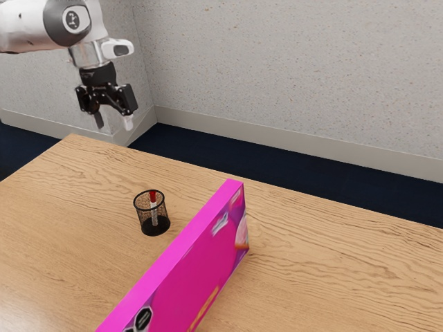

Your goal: Take the marker out of the pen holder and place it to the left of the pen holder.

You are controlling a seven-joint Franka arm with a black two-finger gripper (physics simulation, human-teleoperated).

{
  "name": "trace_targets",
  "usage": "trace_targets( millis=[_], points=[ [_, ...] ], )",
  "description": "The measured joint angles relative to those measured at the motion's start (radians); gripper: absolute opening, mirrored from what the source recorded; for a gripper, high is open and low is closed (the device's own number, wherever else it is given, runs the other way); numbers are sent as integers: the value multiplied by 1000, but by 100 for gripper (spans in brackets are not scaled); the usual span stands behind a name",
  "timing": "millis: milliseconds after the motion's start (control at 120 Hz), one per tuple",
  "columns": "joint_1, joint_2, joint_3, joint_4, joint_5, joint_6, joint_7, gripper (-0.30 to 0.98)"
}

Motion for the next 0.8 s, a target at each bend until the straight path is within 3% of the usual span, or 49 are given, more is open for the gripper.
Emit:
trace_targets(
  millis=[225, 425, 800],
  points=[
    [0, 10, -1, -82, 6, 22, -4, 66],
    [-23, 124, -5, -173, 9, 36, -37, 66],
    [-101, 165, -73, -166, 68, 176, -82, 62]
  ],
)
